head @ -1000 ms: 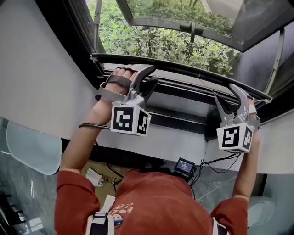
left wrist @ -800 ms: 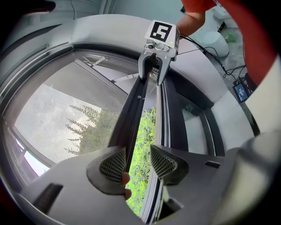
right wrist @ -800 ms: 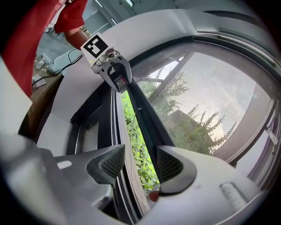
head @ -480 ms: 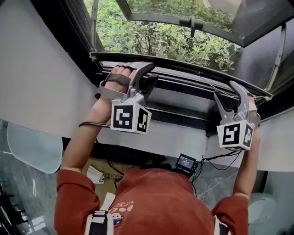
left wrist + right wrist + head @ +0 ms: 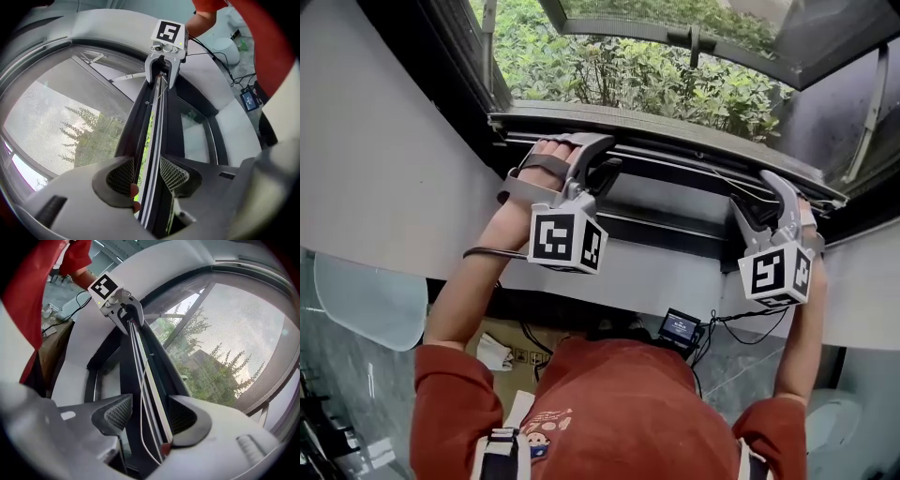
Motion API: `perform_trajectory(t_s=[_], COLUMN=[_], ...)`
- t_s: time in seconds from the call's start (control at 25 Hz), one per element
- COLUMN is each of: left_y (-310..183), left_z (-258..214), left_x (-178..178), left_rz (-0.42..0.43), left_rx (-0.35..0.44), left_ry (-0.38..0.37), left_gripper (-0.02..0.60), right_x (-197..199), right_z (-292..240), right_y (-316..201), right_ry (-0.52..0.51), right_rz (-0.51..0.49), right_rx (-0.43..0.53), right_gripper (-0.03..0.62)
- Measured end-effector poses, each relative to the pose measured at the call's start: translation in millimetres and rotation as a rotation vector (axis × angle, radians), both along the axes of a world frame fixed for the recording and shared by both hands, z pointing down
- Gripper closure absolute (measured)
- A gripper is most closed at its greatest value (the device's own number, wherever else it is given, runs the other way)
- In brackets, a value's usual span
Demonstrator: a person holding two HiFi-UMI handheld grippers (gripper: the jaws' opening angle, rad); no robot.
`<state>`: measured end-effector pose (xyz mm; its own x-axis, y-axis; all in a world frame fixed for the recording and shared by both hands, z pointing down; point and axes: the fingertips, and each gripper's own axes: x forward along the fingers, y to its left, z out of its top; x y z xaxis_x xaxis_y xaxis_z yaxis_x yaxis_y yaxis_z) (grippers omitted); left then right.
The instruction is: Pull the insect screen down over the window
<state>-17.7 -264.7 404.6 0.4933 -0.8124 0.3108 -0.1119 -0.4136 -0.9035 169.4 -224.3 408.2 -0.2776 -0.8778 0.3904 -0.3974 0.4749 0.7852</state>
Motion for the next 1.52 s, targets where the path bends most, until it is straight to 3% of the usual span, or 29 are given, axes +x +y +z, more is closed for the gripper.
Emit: perform_trajectory(t_s=[0.72, 1.52], left_y=[-1, -5], left_z=[31, 32], left_x=[1, 1], left_rz=[-0.015, -0.003], left_rx=[-0.060, -0.033], left_ry=[0.036, 0.047], left_gripper=[0.407, 0.423], right_x=[-4, -2], right_z=[34, 33], right_y=[2, -3], right_ry=[-0.063, -0.086], right_rz=[0.004, -0.012], right_rx=[-0.046, 0.050], right_gripper=[0.319, 0.299])
